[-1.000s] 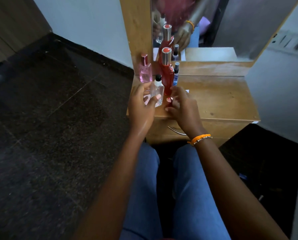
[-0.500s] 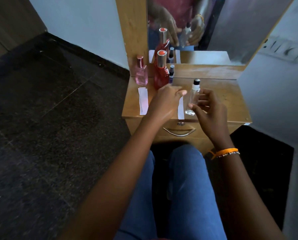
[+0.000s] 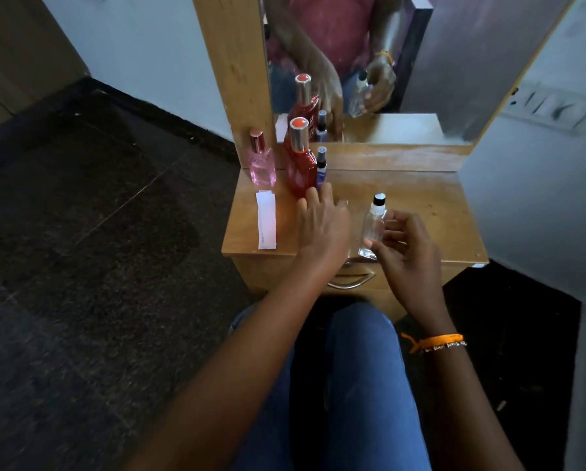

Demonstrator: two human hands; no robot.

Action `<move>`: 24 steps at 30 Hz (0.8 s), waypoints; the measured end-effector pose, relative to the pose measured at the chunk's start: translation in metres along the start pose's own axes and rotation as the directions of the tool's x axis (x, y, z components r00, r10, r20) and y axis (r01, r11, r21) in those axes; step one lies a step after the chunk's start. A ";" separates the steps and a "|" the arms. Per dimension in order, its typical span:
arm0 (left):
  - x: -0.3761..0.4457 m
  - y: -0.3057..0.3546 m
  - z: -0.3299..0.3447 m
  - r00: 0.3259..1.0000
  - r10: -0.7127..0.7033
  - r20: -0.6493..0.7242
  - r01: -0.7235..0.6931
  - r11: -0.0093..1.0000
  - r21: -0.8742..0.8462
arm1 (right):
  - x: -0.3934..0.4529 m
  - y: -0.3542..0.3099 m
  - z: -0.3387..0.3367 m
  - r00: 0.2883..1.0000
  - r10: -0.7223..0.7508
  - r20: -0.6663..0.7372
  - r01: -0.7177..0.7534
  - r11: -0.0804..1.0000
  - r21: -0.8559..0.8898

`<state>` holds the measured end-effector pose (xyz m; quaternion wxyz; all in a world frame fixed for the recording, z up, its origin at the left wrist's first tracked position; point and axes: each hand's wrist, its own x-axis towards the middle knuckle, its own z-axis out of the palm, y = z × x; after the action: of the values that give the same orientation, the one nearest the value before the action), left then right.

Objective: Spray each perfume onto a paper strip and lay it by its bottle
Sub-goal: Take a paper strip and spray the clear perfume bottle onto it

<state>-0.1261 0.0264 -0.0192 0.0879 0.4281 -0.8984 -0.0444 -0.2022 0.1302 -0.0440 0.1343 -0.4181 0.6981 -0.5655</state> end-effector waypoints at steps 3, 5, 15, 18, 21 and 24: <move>-0.002 0.000 0.001 1.000 -0.011 -0.029 0.010 0.999 -0.041 | -0.002 0.001 0.001 1.000 0.018 0.011 -0.018 0.999 0.035; -0.002 0.000 0.003 0.998 -0.013 -0.055 0.011 0.999 -0.048 | -0.003 0.001 0.002 0.999 0.029 0.014 -0.030 0.998 0.048; -0.002 0.001 -0.014 0.989 -0.017 -0.150 -0.039 0.931 -0.362 | -0.004 -0.006 -0.002 0.990 0.097 0.099 -0.122 0.948 0.293; -0.003 0.000 -0.031 0.991 -0.130 0.030 0.114 0.714 -0.691 | -0.005 -0.013 -0.004 0.978 0.162 0.132 -0.206 0.855 0.476; -0.003 -0.007 -0.042 0.989 -0.107 0.106 0.149 0.587 -0.795 | -0.005 -0.018 -0.007 0.971 0.179 0.161 -0.238 0.818 0.524; -0.007 -0.011 -0.049 0.991 -0.103 0.081 0.124 0.526 -0.841 | -0.007 -0.028 -0.009 0.965 0.167 0.204 -0.256 0.781 0.570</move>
<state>-0.1037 0.0248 0.0265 0.2708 0.3895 -0.7364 -0.4824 -0.1912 0.1411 -0.0177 0.3698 -0.3136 0.5183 -0.7045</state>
